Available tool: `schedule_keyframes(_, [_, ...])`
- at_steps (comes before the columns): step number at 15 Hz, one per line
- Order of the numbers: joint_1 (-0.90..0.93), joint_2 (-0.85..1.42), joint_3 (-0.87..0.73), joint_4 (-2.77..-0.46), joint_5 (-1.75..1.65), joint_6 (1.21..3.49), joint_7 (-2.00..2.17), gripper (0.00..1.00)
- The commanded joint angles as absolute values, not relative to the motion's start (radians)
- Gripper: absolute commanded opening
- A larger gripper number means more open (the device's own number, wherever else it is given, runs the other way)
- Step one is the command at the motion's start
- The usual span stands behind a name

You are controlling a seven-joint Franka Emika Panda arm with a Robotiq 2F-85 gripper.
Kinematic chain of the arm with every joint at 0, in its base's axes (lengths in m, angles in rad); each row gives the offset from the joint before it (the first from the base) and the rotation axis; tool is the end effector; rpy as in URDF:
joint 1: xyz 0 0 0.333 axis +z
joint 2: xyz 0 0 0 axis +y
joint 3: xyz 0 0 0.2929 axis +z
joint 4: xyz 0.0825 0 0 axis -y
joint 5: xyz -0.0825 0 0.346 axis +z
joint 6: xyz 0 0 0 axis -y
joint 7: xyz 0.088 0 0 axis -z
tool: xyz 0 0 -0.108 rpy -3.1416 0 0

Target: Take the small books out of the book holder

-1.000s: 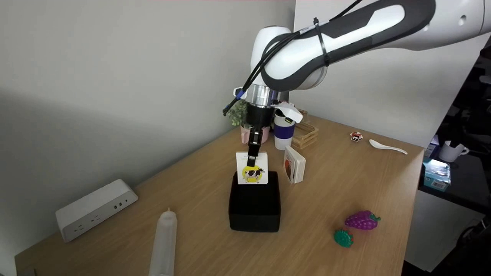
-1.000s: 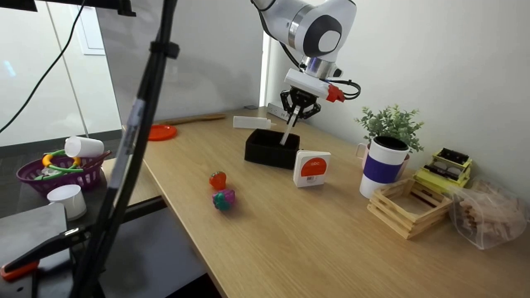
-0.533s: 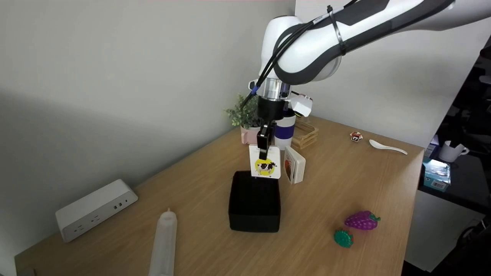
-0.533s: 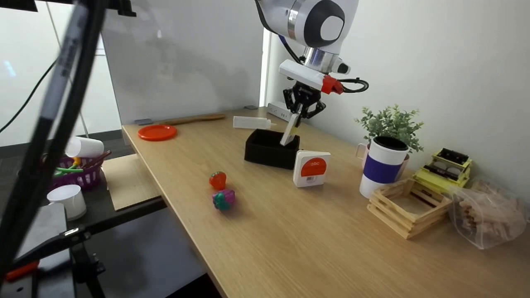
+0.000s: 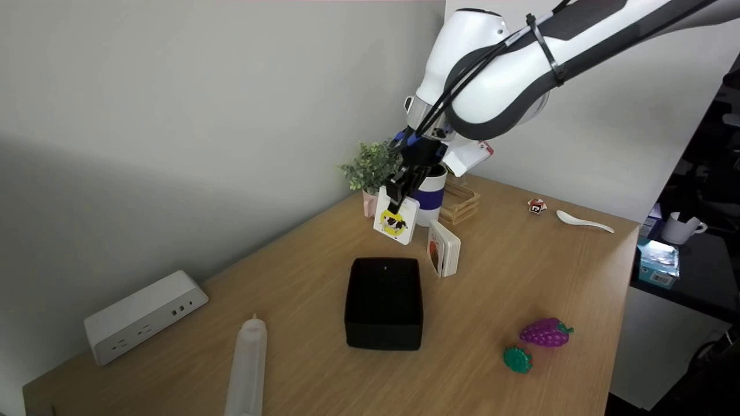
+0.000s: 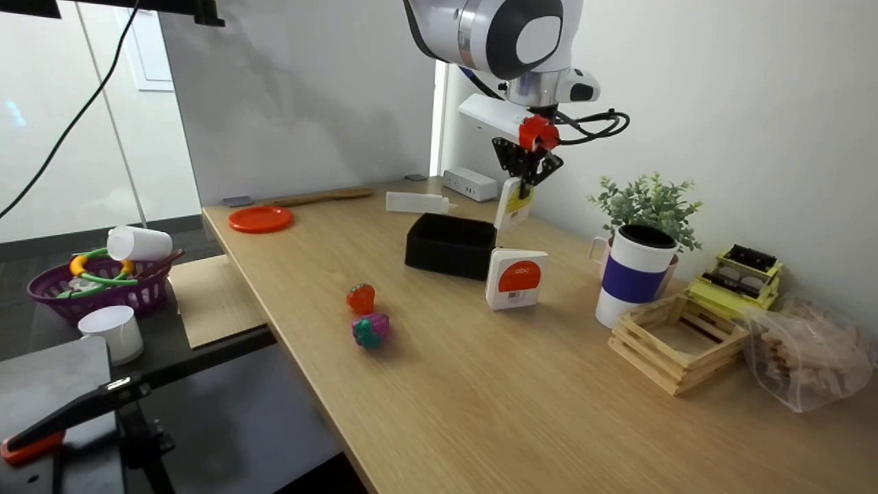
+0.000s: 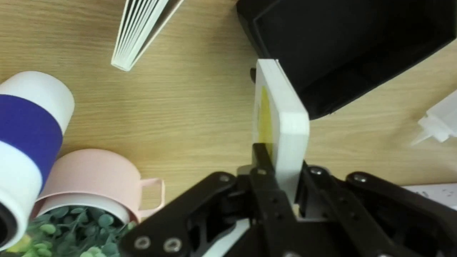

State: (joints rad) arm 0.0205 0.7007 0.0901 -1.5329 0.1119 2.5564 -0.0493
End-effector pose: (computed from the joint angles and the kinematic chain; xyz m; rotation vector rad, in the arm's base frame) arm 0.6903 0.0633 0.2826 -2.9628 -0.0681 -0.4779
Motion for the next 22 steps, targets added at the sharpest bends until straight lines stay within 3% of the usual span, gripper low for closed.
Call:
schedule_keyframes(1, [0.091, 0.616, -0.011, -1.688, 0.072, 2.728, 0.137, 0.04])
schedule_keyframes(13, [0.203, 0.627, -0.154, -1.728, 0.031, 2.665, 0.439, 0.04])
schedule_keyframes(22, [0.146, 0.611, -0.072, -1.744, 0.018, 2.83, 0.248, 0.04])
